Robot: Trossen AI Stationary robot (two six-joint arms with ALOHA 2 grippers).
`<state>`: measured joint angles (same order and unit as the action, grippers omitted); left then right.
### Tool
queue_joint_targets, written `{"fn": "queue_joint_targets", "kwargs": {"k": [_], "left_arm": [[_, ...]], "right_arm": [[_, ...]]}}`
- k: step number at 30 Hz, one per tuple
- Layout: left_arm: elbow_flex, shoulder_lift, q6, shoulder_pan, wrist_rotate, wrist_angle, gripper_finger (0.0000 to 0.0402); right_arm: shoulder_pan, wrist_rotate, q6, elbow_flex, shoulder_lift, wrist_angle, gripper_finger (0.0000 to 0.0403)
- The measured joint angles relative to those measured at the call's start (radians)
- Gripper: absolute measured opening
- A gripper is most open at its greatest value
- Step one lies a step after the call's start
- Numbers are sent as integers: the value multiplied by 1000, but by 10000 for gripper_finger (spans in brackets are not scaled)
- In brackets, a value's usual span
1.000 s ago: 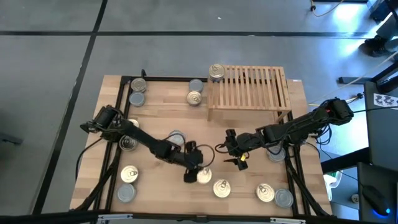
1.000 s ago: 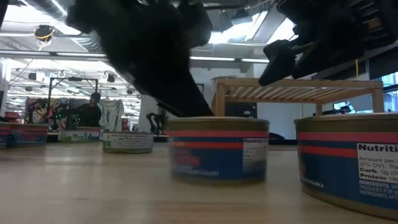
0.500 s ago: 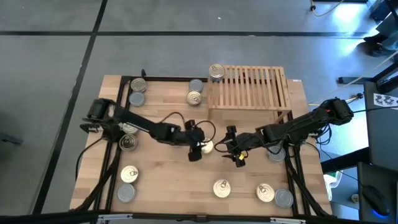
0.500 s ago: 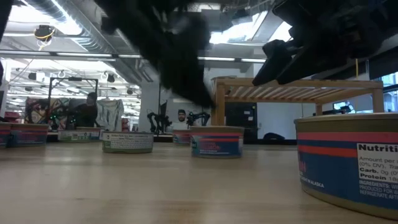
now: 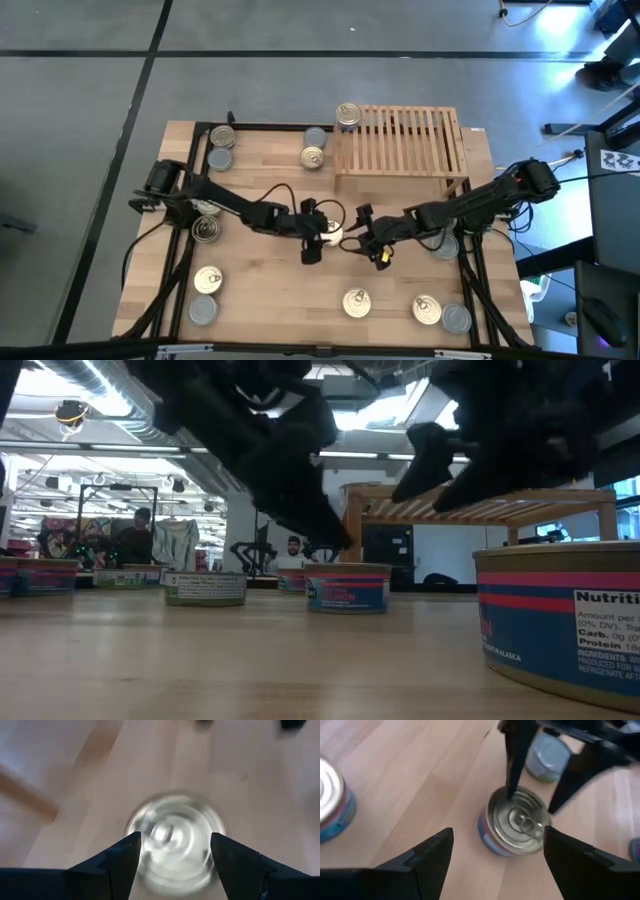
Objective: Stack canned seafood by type on shelf
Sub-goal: Stack the blue-pink tuna can on top of the blue-pink tuna can on the shelf
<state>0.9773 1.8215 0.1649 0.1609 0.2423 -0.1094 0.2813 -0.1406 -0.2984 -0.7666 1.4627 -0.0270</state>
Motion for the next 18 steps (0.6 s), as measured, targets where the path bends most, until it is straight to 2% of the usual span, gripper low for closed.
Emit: {"fn": "queue_joint_targets", "kwargs": {"k": [2, 11, 18], "left_arm": [[-8, 9, -25, -13, -39, -11, 239], [-30, 32, -63, -52, -42, -6, 239], [-119, 52, -18, -58, -48, -173, 239]], "right_arm": [[0, 0, -12, 0, 34, 39, 298], [0, 1, -50, 0, 117, 122, 298], [0, -25, -146, 0, 186, 195, 298]]}}
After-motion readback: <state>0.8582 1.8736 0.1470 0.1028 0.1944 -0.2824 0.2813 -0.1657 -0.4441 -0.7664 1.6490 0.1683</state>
